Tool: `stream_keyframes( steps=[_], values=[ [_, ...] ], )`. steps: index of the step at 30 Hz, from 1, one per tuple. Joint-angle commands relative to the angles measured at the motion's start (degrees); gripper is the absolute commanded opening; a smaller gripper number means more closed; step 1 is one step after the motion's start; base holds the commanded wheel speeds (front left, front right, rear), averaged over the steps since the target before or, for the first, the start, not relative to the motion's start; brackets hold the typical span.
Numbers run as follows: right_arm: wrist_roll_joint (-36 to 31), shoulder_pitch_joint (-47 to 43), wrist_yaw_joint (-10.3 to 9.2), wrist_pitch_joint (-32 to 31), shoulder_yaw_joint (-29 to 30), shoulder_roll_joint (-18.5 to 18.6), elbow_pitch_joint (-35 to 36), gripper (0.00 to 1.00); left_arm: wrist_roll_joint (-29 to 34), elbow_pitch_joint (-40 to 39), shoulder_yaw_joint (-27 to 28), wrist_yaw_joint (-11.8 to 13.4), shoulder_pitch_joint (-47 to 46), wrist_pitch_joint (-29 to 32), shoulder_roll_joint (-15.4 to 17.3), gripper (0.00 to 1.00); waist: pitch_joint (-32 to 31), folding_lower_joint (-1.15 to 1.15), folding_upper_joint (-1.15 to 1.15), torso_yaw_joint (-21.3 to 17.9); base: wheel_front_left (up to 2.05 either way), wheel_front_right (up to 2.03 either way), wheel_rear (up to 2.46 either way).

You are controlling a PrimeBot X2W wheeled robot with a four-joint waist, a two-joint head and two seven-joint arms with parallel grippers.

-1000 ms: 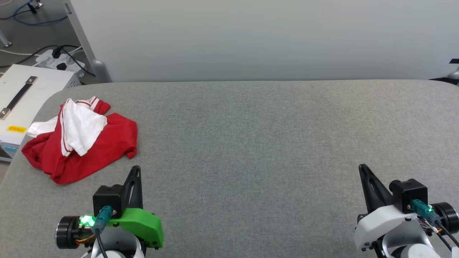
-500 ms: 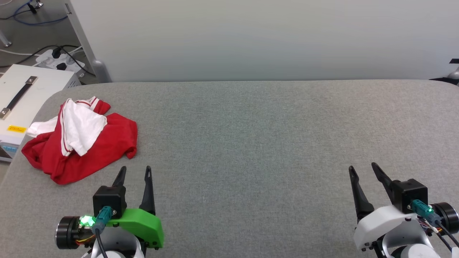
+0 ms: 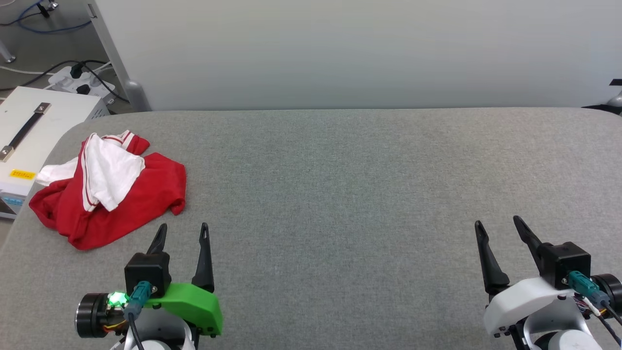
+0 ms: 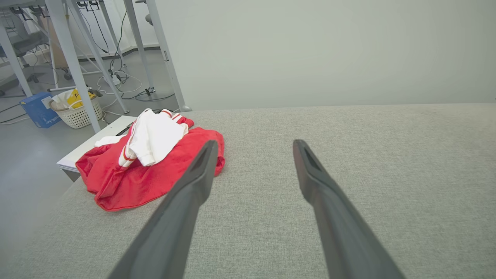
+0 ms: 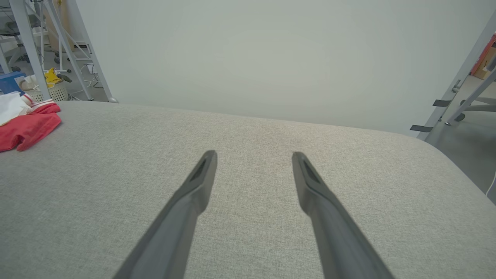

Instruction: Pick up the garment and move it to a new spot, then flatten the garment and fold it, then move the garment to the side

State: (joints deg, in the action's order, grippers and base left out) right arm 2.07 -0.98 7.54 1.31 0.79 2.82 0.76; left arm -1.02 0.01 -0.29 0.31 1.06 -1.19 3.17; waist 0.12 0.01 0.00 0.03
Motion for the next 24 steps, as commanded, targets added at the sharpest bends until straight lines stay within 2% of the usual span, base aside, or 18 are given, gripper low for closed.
stream_keyframes(
  steps=[1,24],
  values=[
    [0.7,-0.1,-0.01,0.6,0.2,0.0,0.6,1.00,-0.3,-0.3,-0.1,0.4,-0.2,-0.6,0.0,1.00,0.0,-0.01,0.00,0.0,0.00,0.00,0.00],
    [3.0,-1.2,-0.02,3.5,0.8,0.0,3.4,1.00,-1.2,-0.7,-1.0,1.1,-0.2,-3.4,-0.1,1.00,0.0,-0.01,0.00,0.2,0.00,0.00,0.00]
  ],
)
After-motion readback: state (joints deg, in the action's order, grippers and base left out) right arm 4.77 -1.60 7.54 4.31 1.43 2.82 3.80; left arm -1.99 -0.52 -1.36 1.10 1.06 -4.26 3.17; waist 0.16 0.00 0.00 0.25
